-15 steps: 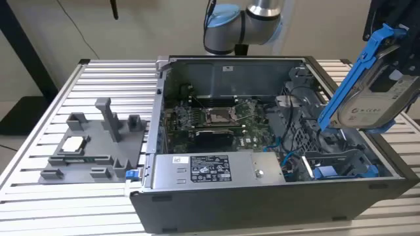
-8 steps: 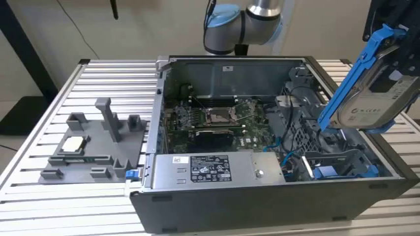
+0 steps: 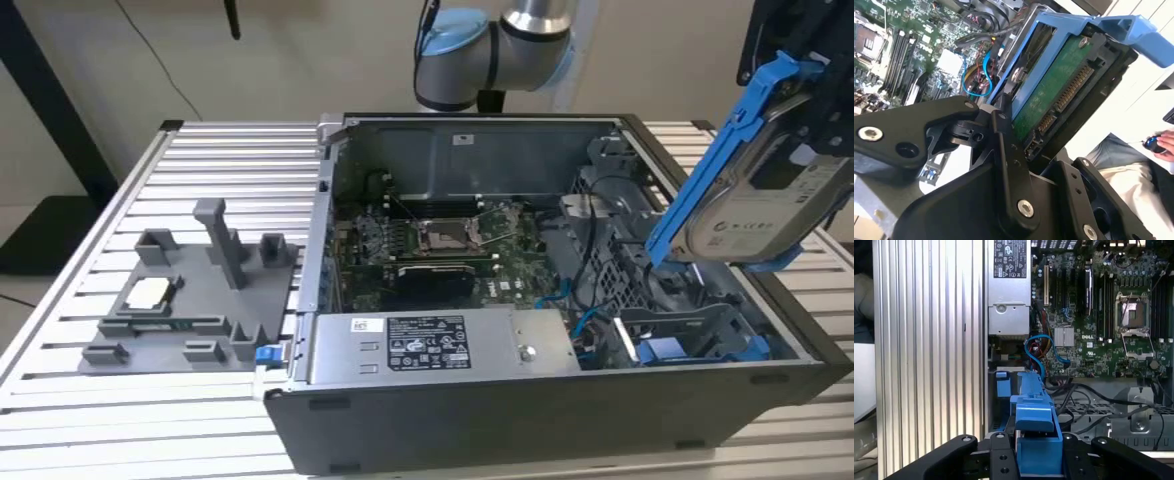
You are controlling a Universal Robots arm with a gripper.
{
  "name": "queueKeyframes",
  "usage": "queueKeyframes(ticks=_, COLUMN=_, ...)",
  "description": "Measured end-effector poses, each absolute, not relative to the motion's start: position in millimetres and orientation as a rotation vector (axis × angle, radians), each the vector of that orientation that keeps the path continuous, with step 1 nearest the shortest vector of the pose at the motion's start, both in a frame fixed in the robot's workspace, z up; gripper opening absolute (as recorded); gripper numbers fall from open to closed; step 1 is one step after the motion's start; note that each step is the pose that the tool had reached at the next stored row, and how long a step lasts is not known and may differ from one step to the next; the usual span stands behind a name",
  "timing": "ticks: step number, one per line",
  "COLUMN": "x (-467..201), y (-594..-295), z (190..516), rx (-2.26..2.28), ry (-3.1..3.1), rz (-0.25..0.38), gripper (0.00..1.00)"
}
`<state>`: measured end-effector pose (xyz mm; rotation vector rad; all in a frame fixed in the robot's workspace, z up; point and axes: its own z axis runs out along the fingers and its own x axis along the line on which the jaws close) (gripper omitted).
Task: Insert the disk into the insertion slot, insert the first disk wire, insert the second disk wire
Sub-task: 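Insert the disk into the insertion slot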
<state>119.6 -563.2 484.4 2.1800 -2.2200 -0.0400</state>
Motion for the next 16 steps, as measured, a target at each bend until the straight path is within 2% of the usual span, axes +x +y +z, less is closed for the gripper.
queueKeyframes(ticks=16, x=120, y=-563, z=456, rx=2.182, ry=-2.222, rz=-0.035, gripper=0.33)
